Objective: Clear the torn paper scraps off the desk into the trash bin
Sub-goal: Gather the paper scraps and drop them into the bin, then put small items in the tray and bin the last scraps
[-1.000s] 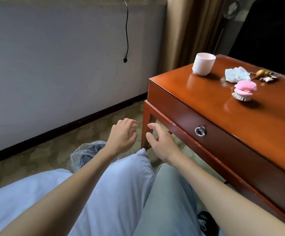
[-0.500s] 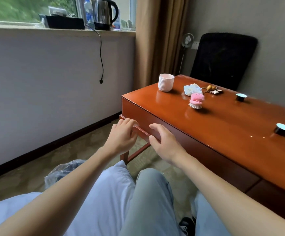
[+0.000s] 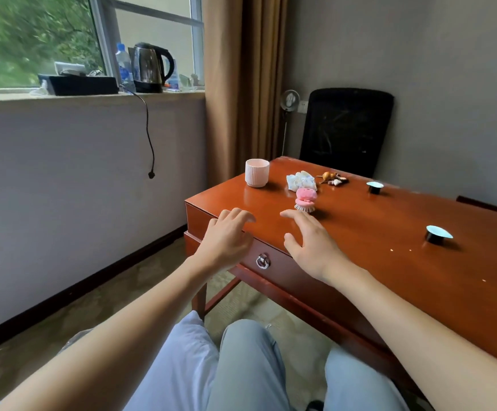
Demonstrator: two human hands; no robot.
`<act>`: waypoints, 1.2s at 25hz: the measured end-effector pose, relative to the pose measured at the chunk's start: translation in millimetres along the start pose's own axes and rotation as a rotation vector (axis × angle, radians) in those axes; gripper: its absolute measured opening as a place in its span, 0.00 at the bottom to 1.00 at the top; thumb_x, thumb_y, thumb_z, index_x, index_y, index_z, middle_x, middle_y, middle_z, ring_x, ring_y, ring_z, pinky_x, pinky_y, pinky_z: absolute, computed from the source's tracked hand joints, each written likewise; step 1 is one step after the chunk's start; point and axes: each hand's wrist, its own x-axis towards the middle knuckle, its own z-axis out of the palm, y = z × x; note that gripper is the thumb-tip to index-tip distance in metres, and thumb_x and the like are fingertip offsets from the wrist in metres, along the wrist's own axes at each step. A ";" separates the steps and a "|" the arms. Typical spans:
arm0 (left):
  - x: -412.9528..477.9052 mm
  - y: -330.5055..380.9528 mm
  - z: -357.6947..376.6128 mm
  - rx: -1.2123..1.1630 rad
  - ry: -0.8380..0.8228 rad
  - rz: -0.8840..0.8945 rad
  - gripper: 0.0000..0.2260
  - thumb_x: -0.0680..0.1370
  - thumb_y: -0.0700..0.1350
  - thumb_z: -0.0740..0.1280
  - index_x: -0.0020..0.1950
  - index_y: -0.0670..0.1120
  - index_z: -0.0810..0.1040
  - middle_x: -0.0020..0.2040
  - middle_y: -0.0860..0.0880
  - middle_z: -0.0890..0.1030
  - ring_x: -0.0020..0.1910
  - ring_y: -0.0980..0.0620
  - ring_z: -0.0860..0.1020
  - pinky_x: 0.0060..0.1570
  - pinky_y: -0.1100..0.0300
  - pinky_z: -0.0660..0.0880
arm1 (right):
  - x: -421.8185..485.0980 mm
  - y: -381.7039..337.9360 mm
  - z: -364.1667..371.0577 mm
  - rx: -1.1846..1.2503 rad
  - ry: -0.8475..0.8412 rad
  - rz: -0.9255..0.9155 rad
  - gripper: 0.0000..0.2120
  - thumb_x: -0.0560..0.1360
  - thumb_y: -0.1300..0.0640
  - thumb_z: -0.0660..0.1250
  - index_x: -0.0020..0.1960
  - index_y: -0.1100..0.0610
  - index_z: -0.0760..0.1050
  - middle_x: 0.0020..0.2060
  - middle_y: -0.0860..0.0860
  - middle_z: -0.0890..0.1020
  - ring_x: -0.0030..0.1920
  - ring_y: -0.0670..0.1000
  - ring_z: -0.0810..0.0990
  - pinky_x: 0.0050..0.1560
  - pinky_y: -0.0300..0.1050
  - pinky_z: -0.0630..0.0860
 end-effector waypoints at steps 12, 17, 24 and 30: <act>87.2 22.7 63.6 0.020 -0.073 0.077 0.16 0.79 0.43 0.59 0.66 0.52 0.71 0.67 0.52 0.72 0.64 0.50 0.69 0.62 0.53 0.67 | 64.4 100.1 -23.5 -0.072 0.111 0.095 0.25 0.79 0.57 0.62 0.75 0.49 0.63 0.75 0.45 0.64 0.74 0.45 0.59 0.72 0.43 0.61; 127.8 8.5 85.3 0.002 -0.091 0.056 0.18 0.79 0.43 0.59 0.69 0.51 0.69 0.72 0.51 0.68 0.70 0.48 0.66 0.67 0.53 0.65 | 107.9 120.2 -9.4 -0.162 0.038 0.019 0.29 0.79 0.50 0.62 0.77 0.45 0.57 0.79 0.43 0.53 0.78 0.45 0.47 0.74 0.48 0.54; 195.7 -0.2 118.6 -0.080 -0.163 0.084 0.29 0.78 0.37 0.59 0.78 0.53 0.60 0.81 0.51 0.53 0.78 0.47 0.52 0.74 0.47 0.56 | 135.3 164.3 5.1 -0.113 0.063 -0.039 0.28 0.77 0.49 0.65 0.75 0.46 0.62 0.73 0.41 0.64 0.71 0.46 0.66 0.66 0.50 0.73; 258.9 -2.4 159.8 -0.091 -0.196 0.141 0.30 0.77 0.35 0.58 0.78 0.51 0.60 0.81 0.49 0.53 0.80 0.47 0.50 0.76 0.45 0.53 | 156.9 193.4 4.7 -0.207 0.184 0.047 0.29 0.71 0.41 0.69 0.69 0.46 0.67 0.61 0.45 0.66 0.59 0.46 0.68 0.54 0.46 0.78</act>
